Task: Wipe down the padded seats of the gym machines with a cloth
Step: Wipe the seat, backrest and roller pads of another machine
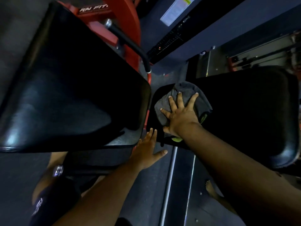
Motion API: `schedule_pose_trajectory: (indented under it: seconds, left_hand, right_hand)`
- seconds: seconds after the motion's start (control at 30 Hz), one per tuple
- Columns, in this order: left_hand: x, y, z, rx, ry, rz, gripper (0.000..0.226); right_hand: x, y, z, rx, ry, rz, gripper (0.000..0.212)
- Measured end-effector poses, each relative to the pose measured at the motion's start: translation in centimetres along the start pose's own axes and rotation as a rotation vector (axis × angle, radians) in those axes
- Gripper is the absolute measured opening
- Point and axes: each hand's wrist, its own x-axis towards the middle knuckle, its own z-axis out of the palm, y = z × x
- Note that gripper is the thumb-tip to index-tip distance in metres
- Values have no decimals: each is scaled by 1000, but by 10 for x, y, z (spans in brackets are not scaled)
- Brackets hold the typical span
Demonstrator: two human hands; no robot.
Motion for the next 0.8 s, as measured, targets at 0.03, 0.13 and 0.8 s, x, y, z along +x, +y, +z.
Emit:
schedule_pose_trajectory:
  seconds: [0.03, 0.13, 0.8]
  left_hand:
    - [-2, -6, 1, -11, -7, -13, 107]
    - [-9, -22, 2, -122, 34, -45, 116]
    - [-22, 93, -29, 198, 105, 123, 133]
  right_hand:
    - [10, -10, 0, -4, -6, -13, 88]
    - [29, -41, 2, -18, -3, -39, 88]
    - [-152, 33, 38, -33, 164, 49, 84]
